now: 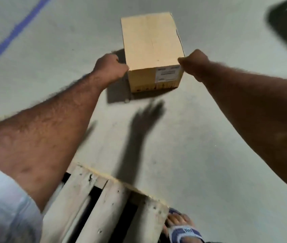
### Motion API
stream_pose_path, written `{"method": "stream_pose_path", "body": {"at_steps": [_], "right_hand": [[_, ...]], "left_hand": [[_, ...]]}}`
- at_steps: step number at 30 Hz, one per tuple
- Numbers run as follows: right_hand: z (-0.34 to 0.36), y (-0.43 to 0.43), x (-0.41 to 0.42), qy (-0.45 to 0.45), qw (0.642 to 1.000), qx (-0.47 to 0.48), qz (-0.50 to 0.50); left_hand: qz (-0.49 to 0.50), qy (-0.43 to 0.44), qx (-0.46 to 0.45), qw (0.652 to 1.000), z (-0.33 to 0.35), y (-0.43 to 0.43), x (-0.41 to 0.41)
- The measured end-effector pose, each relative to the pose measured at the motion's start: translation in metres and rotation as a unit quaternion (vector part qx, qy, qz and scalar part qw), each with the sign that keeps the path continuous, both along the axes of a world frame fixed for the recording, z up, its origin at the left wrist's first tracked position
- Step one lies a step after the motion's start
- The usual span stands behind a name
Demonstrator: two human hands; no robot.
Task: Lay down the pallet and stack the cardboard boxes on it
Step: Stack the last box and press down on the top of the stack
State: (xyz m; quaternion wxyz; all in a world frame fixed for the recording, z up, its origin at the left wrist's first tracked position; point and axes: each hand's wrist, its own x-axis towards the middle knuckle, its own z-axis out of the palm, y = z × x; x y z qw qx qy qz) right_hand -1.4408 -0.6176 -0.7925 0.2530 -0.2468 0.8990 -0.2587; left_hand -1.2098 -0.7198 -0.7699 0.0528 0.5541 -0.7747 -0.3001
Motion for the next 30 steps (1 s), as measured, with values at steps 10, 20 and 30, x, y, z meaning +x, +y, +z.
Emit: {"method": "stream_pose_path", "body": {"at_steps": [10,20,30], "right_hand": [[-0.050,-0.037,-0.037,-0.098,0.991,-0.083,-0.037],[-0.068,-0.044,-0.028,-0.105,0.989,-0.085,-0.052],[0.005,-0.036,-0.019,-0.027,0.987,-0.158,-0.002]], "left_hand": [[0.082,0.125,0.087,0.985,-0.054,-0.047,-0.068],[0.073,0.149,0.126,0.978,-0.078,-0.044,-0.067],[0.127,0.208,0.040,0.969,-0.009,-0.055,-0.029]]}}
